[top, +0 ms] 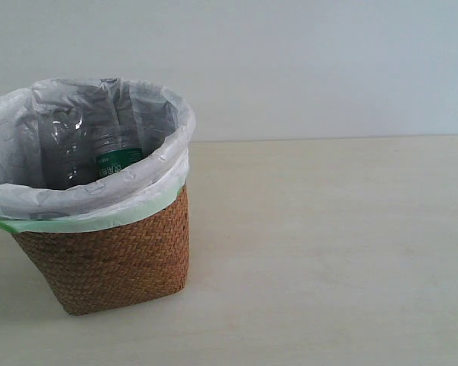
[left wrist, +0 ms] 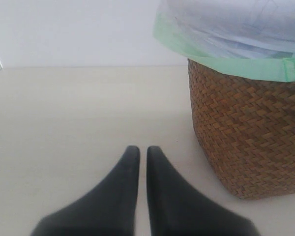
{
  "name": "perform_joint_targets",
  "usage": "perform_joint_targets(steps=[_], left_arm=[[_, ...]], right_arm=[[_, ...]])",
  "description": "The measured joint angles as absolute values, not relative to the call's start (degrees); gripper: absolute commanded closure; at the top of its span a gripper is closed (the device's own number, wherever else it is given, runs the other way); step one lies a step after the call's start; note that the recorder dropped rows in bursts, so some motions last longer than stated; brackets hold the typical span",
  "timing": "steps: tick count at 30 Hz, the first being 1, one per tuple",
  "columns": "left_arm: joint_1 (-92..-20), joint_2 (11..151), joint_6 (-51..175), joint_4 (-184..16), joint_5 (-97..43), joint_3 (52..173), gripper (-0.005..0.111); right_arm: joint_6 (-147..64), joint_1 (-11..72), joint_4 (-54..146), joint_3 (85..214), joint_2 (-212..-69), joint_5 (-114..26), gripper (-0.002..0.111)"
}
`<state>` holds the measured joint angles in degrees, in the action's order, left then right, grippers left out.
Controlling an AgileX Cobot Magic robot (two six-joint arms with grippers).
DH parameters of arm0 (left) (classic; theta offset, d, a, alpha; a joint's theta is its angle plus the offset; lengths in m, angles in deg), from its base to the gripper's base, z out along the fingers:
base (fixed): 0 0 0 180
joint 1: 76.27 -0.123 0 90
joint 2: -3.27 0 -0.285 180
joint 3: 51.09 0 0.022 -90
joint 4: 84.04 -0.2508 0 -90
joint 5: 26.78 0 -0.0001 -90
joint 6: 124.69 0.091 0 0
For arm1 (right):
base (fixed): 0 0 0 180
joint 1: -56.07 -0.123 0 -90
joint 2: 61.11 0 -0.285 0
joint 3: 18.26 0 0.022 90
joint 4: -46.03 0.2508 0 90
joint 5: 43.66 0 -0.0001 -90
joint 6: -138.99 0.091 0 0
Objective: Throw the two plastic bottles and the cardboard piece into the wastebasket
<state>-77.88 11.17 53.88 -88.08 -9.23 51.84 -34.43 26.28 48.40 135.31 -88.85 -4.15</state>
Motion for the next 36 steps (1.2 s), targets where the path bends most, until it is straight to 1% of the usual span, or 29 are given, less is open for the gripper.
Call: perform_joint_targets(steps=[17, 21, 30, 31, 36], left_arm=[[-77.88, 11.17, 53.88, -88.08, -9.23, 51.84, 0.102], [-77.88, 11.17, 53.88, -88.08, -9.23, 51.84, 0.102], [-77.88, 11.17, 53.88, -88.08, -9.23, 51.84, 0.102], [-77.88, 11.17, 53.88, -88.08, -9.23, 51.84, 0.102], [-77.88, 11.17, 53.88, -88.08, -9.23, 51.84, 0.102]], right_arm=[[-34.92, 26.28, 46.03, 135.31, -88.31, -4.15, 0.108], [-35.14, 28.19, 43.84, 134.59, -86.77, -6.16, 0.108], [-35.82, 42.41, 43.34, 127.16, -78.0, -21.35, 0.108], [-35.82, 45.83, 43.34, 125.86, -76.71, -22.53, 0.108], [-35.14, 52.45, 43.92, 122.57, -76.16, -23.48, 0.108]])
